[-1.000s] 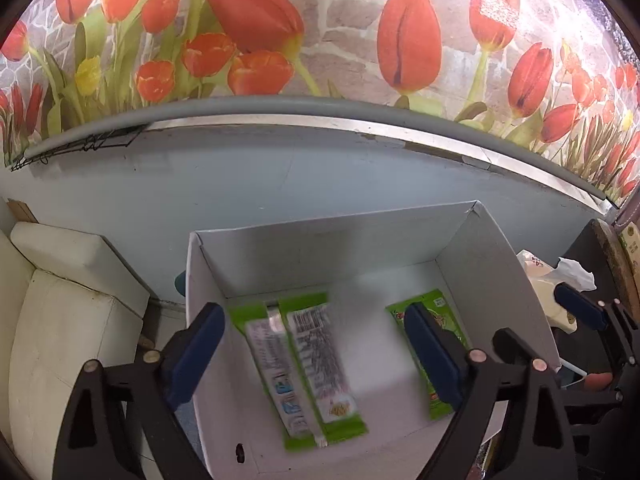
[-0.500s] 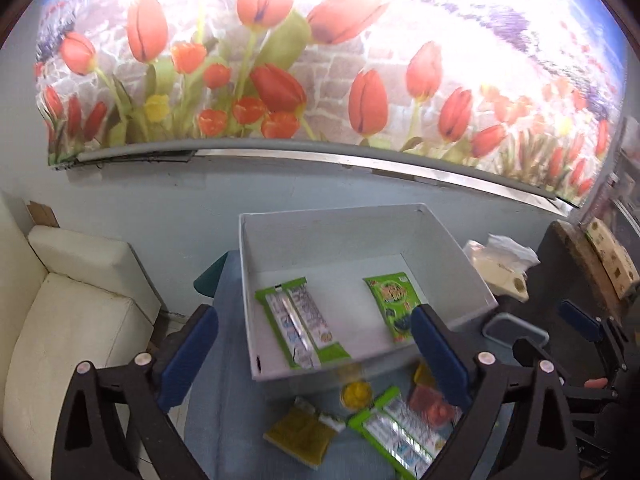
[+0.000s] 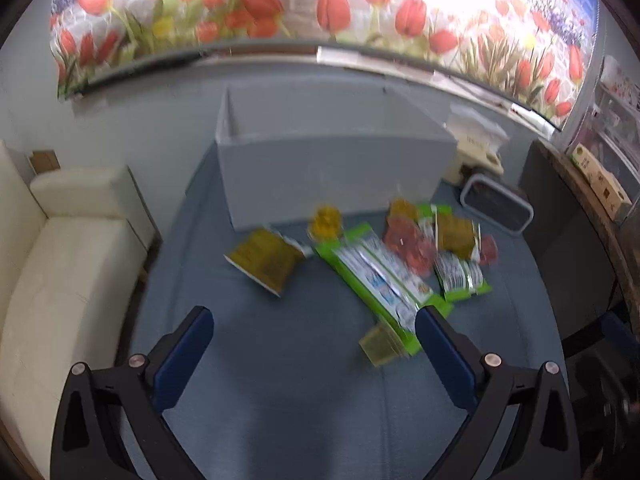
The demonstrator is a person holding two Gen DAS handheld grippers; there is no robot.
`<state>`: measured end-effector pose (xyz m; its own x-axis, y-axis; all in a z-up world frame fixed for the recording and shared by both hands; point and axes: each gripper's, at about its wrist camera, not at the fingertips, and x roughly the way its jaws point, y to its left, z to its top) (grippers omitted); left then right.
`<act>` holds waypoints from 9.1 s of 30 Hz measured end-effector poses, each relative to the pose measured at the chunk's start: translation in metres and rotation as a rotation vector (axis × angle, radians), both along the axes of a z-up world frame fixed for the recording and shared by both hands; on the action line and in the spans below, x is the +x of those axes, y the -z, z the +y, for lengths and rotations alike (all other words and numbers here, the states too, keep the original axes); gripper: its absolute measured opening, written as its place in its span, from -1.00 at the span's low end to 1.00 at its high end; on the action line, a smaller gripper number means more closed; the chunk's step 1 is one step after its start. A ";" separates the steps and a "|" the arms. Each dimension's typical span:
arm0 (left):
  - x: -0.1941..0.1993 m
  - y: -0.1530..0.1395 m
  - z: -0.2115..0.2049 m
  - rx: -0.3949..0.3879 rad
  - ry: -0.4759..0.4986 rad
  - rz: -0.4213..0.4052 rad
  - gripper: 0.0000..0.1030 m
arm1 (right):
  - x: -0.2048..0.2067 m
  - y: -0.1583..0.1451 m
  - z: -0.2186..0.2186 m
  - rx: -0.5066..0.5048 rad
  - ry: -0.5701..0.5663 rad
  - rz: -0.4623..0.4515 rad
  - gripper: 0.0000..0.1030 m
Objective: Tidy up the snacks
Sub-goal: 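Grasp the clear yellow jelly cup with the left tool, then grasp the pink jelly cup with the right tool while the left tool holds its cup, then lower both jelly cups into the white box and open both tools, then grasp another long green snack bar with the right tool, then grasp the yellow sauce sachet with the left tool, then carry the sachet and snack bar into the white box and release both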
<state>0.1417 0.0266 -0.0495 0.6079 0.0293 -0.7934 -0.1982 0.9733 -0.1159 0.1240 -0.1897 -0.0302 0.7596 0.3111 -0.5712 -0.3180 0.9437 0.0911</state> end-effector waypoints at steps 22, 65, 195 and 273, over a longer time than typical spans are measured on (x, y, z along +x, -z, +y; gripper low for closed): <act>0.039 0.091 -0.079 0.004 -0.217 0.179 0.19 | -0.058 0.028 -0.063 0.029 0.064 0.011 0.73; -0.008 0.036 -0.021 0.018 -0.008 0.016 -0.34 | 0.165 0.084 0.093 -0.199 -0.077 0.154 0.37; -0.004 0.053 0.056 0.068 -0.021 -0.026 0.97 | 0.111 0.099 0.105 -0.228 -0.351 0.155 0.28; 0.064 -0.039 0.053 0.109 0.157 -0.225 0.11 | 0.076 -0.009 0.063 -0.152 -0.219 -0.028 0.31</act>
